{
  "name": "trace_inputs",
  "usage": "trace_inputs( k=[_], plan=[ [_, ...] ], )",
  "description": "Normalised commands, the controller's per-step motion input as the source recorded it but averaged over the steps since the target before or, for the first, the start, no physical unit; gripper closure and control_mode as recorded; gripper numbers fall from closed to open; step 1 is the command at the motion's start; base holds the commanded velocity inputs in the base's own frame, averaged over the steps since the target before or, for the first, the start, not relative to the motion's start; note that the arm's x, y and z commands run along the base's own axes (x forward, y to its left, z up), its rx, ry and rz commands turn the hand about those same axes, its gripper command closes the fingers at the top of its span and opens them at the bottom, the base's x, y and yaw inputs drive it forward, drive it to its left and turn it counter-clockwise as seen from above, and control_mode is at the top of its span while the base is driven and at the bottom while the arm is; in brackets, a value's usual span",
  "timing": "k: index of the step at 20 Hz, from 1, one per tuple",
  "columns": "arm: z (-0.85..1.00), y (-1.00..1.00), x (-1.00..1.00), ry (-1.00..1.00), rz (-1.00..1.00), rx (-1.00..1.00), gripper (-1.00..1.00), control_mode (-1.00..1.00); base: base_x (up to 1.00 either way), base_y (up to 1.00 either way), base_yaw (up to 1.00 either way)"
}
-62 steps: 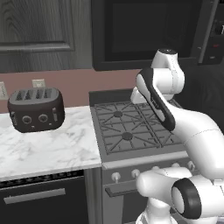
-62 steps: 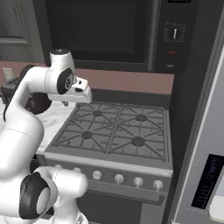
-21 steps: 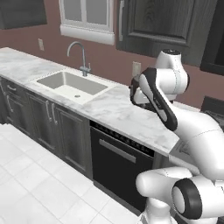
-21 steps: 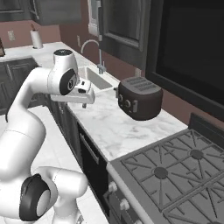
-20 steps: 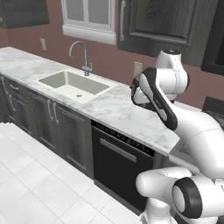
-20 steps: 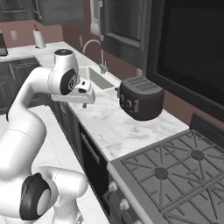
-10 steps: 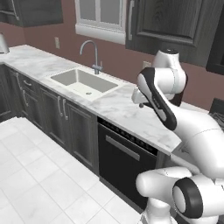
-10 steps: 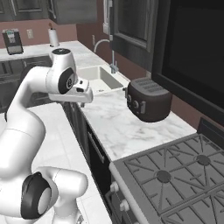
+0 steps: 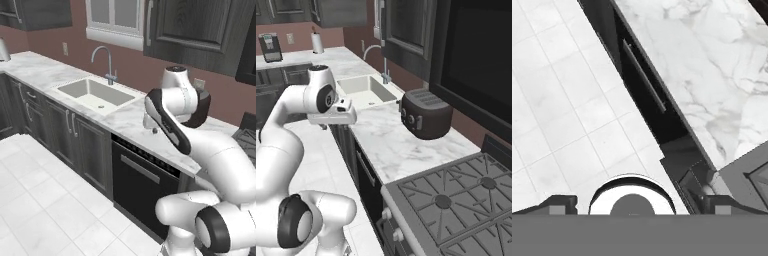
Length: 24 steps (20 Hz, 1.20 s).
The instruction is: Open the dishwasher door and pull out the top rack.
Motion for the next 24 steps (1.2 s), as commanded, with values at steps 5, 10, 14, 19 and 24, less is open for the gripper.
trace_inputs(
  k=[5,10,14,19,24],
  plan=[
    [-1.00,1.00,0.01,0.11,0.07,-0.53,-1.00,-1.00,0.00,0.00,0.00],
    [-0.99,0.93,0.51,0.17,0.00,-0.49,-1.00,-1.00,0.00,0.00,0.00],
    [-0.84,0.53,0.87,0.21,0.00,-0.34,-1.00,-1.00,0.00,0.00,0.00],
    [-0.74,0.23,0.91,0.22,-0.03,-0.26,-1.00,-1.00,0.00,0.00,0.00],
    [-0.42,0.00,0.77,0.20,-0.10,-0.15,-1.00,-1.00,0.00,0.00,0.00]
  ],
)
